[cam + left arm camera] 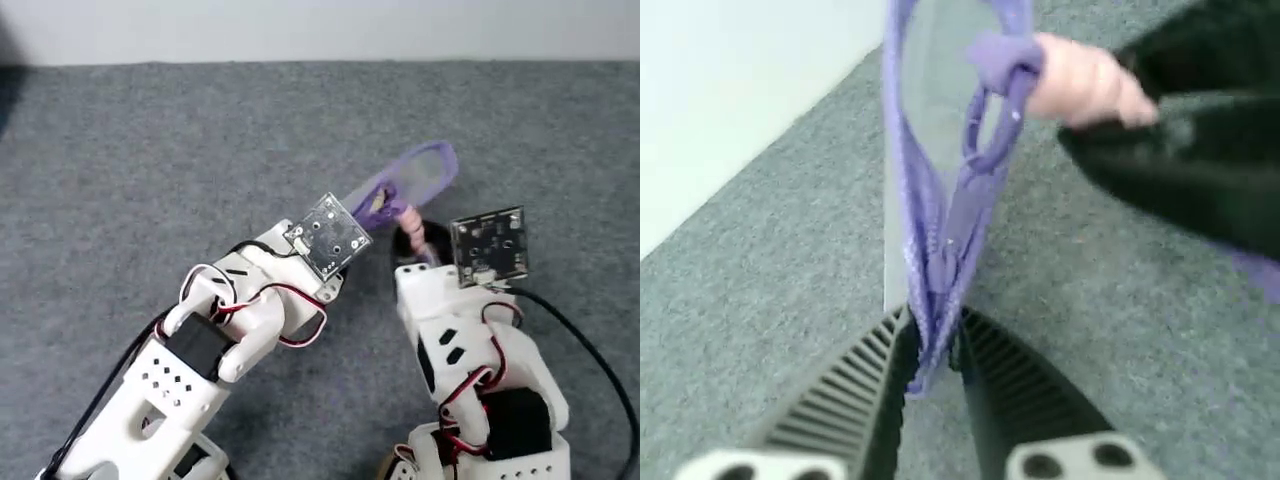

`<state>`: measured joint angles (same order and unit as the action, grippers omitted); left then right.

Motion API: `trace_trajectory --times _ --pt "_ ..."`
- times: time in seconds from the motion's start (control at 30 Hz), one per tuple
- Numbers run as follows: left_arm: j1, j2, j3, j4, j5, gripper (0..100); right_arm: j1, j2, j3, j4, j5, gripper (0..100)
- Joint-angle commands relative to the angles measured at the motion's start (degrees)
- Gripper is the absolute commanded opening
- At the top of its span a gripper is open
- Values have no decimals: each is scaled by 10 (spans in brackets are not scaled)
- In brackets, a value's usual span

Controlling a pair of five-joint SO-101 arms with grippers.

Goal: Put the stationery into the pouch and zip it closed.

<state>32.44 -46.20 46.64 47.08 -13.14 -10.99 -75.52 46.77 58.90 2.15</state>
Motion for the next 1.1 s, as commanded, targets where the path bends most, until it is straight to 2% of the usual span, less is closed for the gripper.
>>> trace_trajectory --times 0.0,0.3,0.7,1.07 --pt "-4 -12 -5 -6 0 10 40 0 -22 -44 4 8" --pt "-4 -14 -5 49 0 10 131 99 -21 -182 4 8" --pt "-4 -14 -6 54 0 9 248 258 -22 -344 47 8" --pt "-4 -15 -6 54 0 9 322 359 -22 -423 53 8"
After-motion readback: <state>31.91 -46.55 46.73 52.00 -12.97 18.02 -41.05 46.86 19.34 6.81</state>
